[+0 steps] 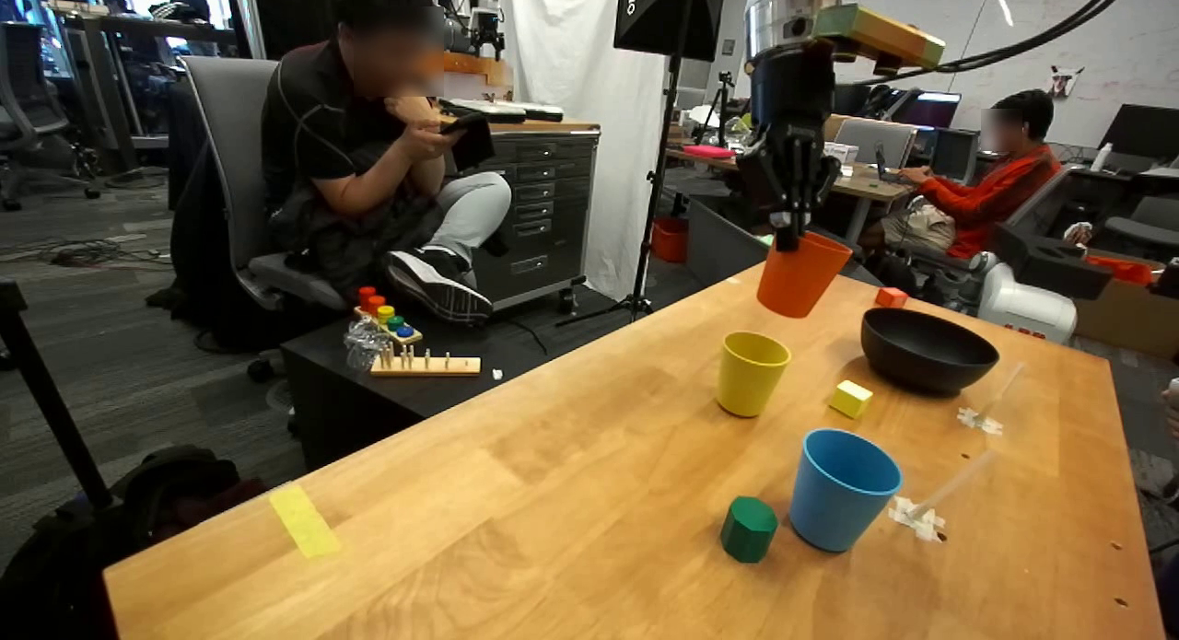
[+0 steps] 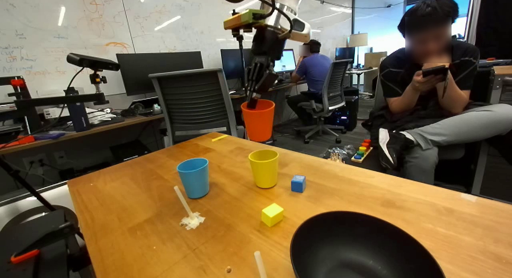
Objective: Put the orange cup in the yellow cup then put the yellow cup in the blue cup
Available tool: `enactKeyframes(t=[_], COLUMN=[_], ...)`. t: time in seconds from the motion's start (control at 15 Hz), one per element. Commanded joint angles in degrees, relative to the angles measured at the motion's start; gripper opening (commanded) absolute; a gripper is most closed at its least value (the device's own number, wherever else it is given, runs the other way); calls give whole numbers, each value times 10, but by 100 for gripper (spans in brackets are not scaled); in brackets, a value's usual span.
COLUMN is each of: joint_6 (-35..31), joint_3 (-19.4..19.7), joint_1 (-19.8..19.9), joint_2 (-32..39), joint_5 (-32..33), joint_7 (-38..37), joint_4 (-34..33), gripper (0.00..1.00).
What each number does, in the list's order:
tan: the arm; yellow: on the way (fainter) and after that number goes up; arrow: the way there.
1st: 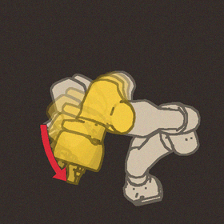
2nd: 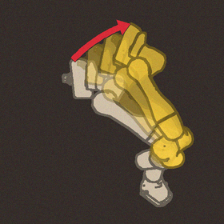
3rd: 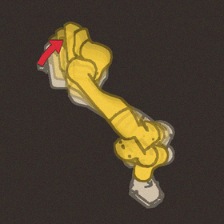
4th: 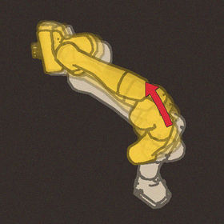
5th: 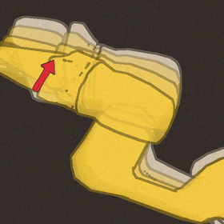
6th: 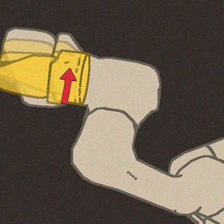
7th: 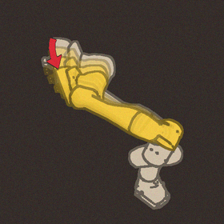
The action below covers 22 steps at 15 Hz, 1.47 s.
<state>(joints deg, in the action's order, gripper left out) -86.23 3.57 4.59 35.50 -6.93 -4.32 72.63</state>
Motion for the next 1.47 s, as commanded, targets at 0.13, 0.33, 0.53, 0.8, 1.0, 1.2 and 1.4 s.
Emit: enactKeyframes(t=[0.13, 0.33, 0.53, 0.8, 1.0, 1.2, 1.4], joint_6=[-30, -60, -82, -88, -92, -92, -96], joint_3=[-2, -2, -4, -6, -7, -7, -3], joint_1=[-1, -2, -4, -6, -10, -13, -15], joint_2=[1, 5, 14, 28, 39, 50, 65], joint_5=[12, 14, 15, 14, 14, 16, 22], joint_7=[5, 2, 1, 0, -3, -4, -8], joint_4=[27, 38, 41, 37, 32, 28, 26], gripper=[1, 1, 1, 1, 1, 1, 1])
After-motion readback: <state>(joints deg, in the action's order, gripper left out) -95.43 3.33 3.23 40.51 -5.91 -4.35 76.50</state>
